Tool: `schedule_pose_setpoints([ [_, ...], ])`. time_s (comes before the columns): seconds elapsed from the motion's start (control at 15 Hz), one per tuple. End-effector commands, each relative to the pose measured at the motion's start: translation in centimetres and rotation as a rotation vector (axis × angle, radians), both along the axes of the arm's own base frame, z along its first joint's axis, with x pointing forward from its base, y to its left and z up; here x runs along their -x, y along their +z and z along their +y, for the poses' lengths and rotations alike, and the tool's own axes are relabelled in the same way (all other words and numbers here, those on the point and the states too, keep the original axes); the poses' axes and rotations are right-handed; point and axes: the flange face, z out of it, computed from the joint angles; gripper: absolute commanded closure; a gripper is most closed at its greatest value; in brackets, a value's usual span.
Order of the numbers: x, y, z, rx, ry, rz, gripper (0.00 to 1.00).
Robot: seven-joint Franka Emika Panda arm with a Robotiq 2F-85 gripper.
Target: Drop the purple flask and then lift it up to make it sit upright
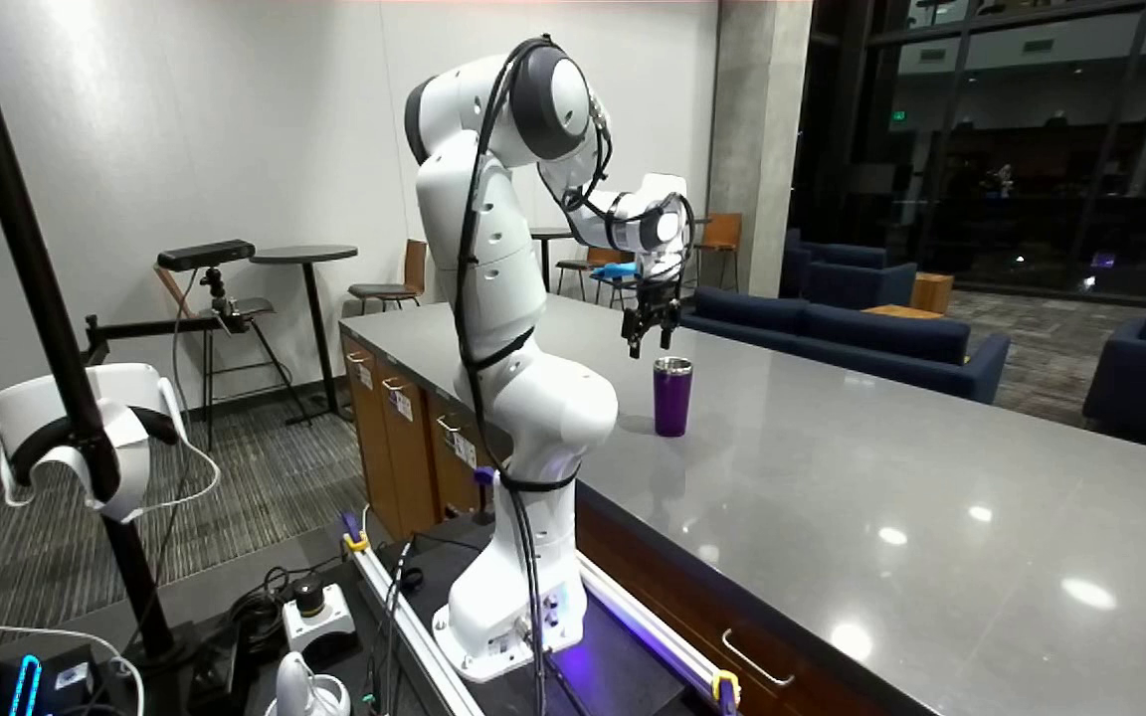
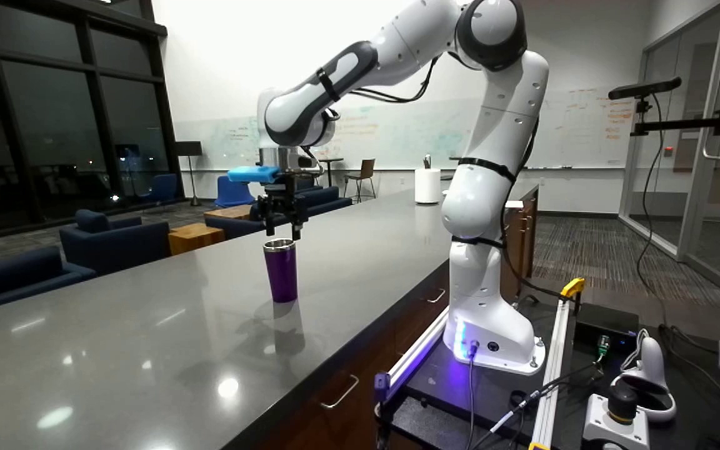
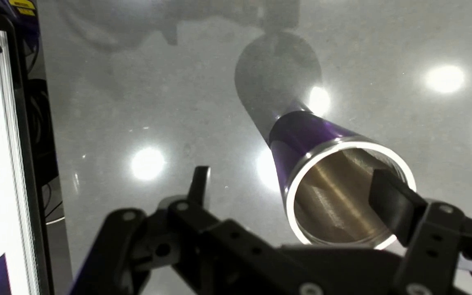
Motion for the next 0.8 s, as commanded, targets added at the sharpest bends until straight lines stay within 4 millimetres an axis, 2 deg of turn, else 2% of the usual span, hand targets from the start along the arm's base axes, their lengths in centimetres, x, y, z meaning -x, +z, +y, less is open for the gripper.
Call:
schedule_pose_setpoints([
  [0.0, 0.6, -0.1, -0.6, 0.006, -0.004, -0.015, 0.00],
  [0.73, 1.0, -2.1, -1.4, 0.032, -0.039, 0.022, 0.00],
])
